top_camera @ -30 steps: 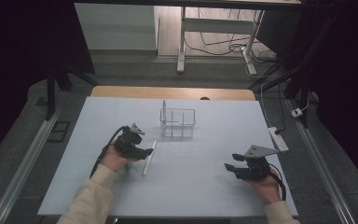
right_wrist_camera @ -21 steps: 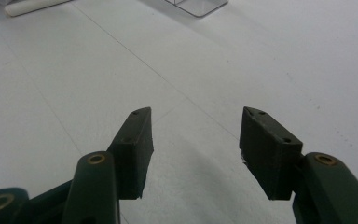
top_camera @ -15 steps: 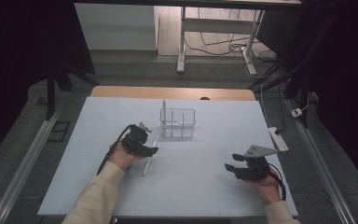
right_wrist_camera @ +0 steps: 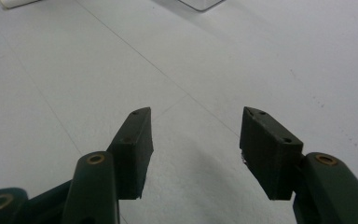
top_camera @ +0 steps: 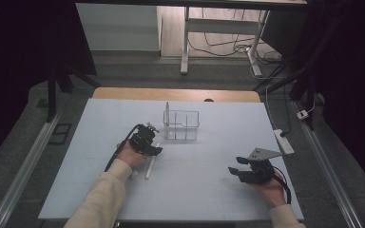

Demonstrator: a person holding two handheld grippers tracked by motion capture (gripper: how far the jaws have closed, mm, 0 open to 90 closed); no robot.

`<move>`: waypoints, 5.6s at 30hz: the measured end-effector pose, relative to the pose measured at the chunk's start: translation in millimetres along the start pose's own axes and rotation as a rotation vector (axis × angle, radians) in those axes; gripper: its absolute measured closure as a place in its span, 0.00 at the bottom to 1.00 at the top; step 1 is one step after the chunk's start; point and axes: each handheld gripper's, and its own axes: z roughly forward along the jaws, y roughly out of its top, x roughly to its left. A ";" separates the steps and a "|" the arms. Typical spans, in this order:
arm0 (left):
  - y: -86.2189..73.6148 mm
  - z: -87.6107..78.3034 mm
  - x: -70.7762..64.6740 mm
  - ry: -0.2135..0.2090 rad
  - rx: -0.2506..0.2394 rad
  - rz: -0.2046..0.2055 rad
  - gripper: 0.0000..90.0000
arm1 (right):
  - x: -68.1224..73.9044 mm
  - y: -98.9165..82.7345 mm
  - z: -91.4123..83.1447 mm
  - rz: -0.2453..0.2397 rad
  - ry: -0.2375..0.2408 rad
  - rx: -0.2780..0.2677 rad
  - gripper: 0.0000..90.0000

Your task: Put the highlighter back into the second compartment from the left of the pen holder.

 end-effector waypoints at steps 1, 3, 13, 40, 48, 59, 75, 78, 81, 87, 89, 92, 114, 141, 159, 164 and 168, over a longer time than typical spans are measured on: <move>0.2 2.0 0.8 -0.002 0.006 -0.005 0.52 | 0.2 0.2 0.2 0.000 0.000 0.001 0.48; 0.1 5.1 0.9 -0.002 0.016 -0.003 0.54 | 0.4 0.6 0.3 -0.005 -0.002 0.001 0.48; 0.4 7.0 -1.5 0.016 0.027 -0.001 0.66 | 0.4 0.8 2.5 -0.007 0.000 0.009 0.48; 0.4 7.8 -1.0 -0.015 0.013 -0.014 0.87 | 0.9 1.6 4.8 -0.011 -0.007 0.020 0.48; -0.3 7.6 1.7 -0.034 -0.001 -0.009 0.87 | 0.7 1.4 5.3 -0.012 -0.007 0.023 0.48; 4.2 -9.7 3.2 -0.054 -0.100 -0.001 0.88 | -0.7 1.3 4.2 -0.011 -0.012 0.023 0.48; -1.4 -43.3 6.8 -0.061 -0.244 0.002 0.88 | -0.9 1.4 4.1 -0.011 -0.015 0.022 0.48; -2.4 -48.3 6.4 -0.051 -0.282 0.000 0.88 | -1.0 1.2 4.3 -0.010 -0.014 0.023 0.48; -3.2 -53.2 6.9 -0.047 -0.316 -0.005 0.88 | -1.1 1.3 4.2 -0.010 -0.015 0.023 0.48; -5.1 -61.8 8.4 -0.054 -0.364 -0.004 0.88 | -1.0 1.3 4.3 -0.009 -0.015 0.024 0.48; -6.2 -64.5 9.2 -0.058 -0.381 -0.010 0.88 | -1.0 1.3 4.3 -0.009 -0.015 0.024 0.48; -7.8 -69.1 10.5 -0.058 -0.405 -0.009 0.88 | -1.2 1.2 4.3 -0.010 -0.015 0.024 0.48; -5.4 -93.3 2.9 -0.048 -0.560 0.017 0.88 | -2.4 0.3 5.1 -0.005 -0.013 0.022 0.48; -1.4 -105.2 -1.2 -0.028 -0.662 0.031 0.87 | -2.4 -0.9 7.2 -0.002 -0.014 0.035 0.48; 14.8 -108.8 -6.7 -0.040 -0.682 0.036 0.87 | -2.7 -1.0 7.2 -0.006 -0.015 0.035 0.48; 19.5 -108.6 -8.6 -0.038 -0.679 0.040 0.87 | -2.7 -1.1 7.3 -0.008 -0.016 0.035 0.48; 22.8 -108.2 -9.2 -0.033 -0.680 0.044 0.87 | -2.6 -1.3 8.0 -0.011 -0.018 0.039 0.47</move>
